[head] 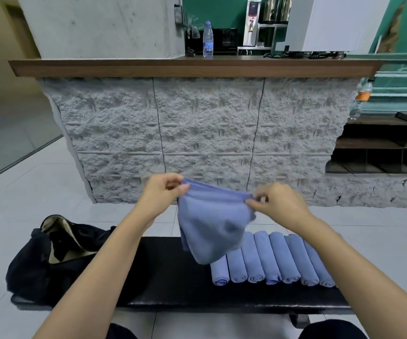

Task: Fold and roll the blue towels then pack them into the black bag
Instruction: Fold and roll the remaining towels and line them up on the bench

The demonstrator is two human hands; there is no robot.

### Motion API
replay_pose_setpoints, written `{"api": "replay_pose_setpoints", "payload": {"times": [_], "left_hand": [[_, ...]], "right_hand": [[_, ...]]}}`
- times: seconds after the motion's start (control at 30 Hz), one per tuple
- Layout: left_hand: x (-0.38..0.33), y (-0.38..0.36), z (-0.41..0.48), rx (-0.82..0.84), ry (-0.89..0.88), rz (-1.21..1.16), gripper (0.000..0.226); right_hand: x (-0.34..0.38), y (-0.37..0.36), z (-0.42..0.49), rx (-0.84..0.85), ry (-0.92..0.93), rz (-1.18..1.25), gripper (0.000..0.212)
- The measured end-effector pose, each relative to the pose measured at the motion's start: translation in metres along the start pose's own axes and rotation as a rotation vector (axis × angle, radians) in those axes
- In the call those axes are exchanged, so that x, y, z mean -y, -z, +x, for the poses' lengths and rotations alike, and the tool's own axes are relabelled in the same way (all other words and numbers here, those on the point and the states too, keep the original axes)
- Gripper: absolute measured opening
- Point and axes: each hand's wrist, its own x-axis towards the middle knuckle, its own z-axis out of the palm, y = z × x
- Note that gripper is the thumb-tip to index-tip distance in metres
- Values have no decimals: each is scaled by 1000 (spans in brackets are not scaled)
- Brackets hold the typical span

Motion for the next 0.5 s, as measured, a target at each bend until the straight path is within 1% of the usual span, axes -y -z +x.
{"api": "replay_pose_setpoints", "payload": {"times": [0.03,0.07,0.13,0.2,0.27,0.33,0.37,0.43,0.47,0.5], "left_hand": [[8,0,0,56,66,83,21],[16,1,-1,109,120,143,20],[21,8,-3,165,177,173,16],[21,20,-6,189,196,130,10],[16,33,-12,233,191,132,7],[13,44,-19,248,177,142,7],[13,49,-21,255,178,135,8],[16,59,-23,283,226,117,9],[22,64,-22,304,259,127,10],[30,67,-21,322,287,158,11]], "right_hand": [[-7,-8,1,168,-63,25,28],[-11,-13,2,241,-88,98,25],[-8,-11,0,247,-80,254,20],[-2,-5,-3,224,-62,449,19],[7,1,-7,279,-34,580,15],[15,3,-5,351,10,649,4],[18,4,-3,392,26,674,8],[20,2,4,498,10,656,26],[20,-3,10,539,3,614,29],[21,-10,17,569,-4,562,27]]}}
